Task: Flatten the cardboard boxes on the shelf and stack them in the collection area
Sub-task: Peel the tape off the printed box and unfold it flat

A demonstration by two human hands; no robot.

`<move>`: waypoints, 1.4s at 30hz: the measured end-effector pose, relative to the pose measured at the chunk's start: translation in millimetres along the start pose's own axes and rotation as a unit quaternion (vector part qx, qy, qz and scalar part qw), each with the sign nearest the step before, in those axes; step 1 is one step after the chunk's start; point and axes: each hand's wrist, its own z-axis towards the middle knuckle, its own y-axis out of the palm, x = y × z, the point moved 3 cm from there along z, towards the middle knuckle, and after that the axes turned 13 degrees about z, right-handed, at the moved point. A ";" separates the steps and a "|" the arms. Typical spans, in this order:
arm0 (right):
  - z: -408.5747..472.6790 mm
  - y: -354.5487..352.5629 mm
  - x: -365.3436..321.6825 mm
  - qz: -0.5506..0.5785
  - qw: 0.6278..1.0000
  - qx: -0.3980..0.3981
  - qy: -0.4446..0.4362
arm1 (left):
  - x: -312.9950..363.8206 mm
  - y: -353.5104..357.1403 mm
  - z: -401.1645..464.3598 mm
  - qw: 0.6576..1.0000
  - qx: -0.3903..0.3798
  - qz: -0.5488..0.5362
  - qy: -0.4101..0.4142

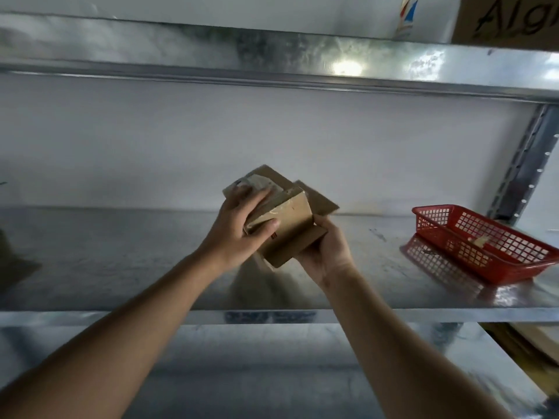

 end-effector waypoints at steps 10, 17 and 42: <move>-17.0 -52.1 -36.7 -0.063 0.973 0.218 -0.036 | 18.3 52.8 21.4 0.983 -0.156 0.072 0.069; -32.0 -78.9 -79.1 -0.375 0.855 0.350 -0.083 | 30.4 88.0 14.4 0.965 -0.240 0.080 0.071; -52.3 -43.7 -104.2 -0.855 0.471 0.043 -0.215 | 50.2 73.3 22.6 0.930 -0.342 0.135 0.016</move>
